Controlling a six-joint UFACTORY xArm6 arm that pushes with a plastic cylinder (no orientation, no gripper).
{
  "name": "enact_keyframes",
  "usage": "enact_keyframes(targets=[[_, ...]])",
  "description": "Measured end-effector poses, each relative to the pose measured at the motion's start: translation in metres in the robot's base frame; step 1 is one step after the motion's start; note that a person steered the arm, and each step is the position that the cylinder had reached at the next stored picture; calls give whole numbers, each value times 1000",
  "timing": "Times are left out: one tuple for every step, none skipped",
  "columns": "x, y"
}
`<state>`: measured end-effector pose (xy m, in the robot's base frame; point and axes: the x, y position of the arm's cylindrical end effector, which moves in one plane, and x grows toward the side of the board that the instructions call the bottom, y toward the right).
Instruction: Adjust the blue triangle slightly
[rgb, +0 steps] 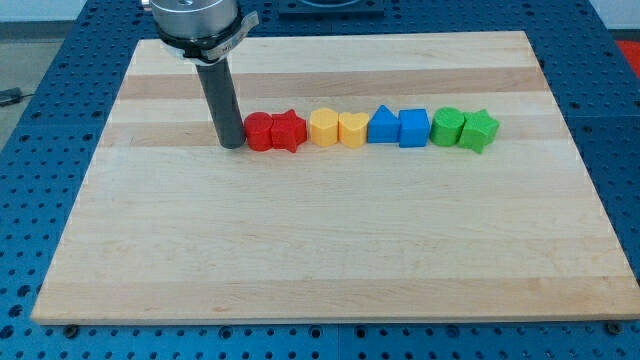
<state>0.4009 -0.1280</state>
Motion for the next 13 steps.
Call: enact_keyframes(targets=[[0,4],[0,7],[0,7],[0,6],[-2,-40],[-44,-56],[-93,-18],[-97,41],[-97,104],[-97,110],[-97,110],[-97,119],[-97,145]])
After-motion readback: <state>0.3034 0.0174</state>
